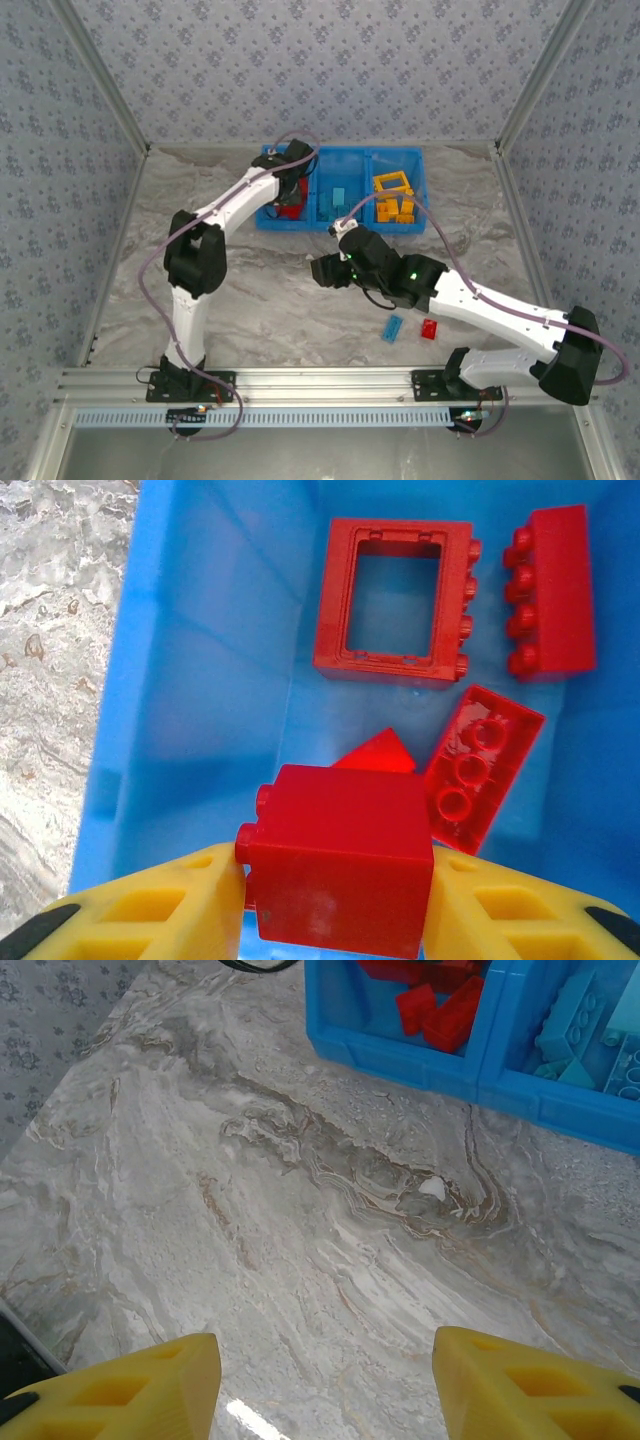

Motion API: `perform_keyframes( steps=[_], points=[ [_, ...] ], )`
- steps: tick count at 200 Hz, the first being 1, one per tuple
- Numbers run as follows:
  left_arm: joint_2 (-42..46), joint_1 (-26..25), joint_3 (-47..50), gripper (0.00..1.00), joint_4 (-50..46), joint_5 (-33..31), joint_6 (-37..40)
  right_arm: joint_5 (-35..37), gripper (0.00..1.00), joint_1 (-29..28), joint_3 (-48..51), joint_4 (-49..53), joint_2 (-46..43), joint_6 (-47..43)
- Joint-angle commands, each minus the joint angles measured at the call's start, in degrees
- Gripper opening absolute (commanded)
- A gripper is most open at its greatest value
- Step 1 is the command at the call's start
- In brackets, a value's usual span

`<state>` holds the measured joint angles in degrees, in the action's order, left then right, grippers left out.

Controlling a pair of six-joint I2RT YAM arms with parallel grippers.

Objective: Sort the legos into containers by color

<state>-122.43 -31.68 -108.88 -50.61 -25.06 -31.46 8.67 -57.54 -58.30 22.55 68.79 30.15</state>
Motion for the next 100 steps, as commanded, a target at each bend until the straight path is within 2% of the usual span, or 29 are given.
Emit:
perform_keyframes(
  steps=[1, 48, 75, 100],
  points=[
    [-2.2, 0.2, -2.6, 0.47, -3.7, -2.4, 0.8, 1.8, 0.61, -0.3, 0.5, -0.9, -2.0, 0.7],
    [-4.4, 0.4, -2.6, 0.51, -4.2, -1.0, -0.3, 2.8, 0.62, -0.4, 1.7, -0.2, -3.1, 2.1],
    [-3.5, 0.2, -4.5, 0.65, -5.6, -0.4, -1.0, 4.4, 0.64, -0.4, 2.0, 2.4, -3.5, 3.1],
    [-0.1, -0.6, -3.9, 0.68, -5.8, -0.4, -1.6, 6.8, 0.65, 0.1, 2.7, 7.0, -5.3, 6.5]
  ],
)
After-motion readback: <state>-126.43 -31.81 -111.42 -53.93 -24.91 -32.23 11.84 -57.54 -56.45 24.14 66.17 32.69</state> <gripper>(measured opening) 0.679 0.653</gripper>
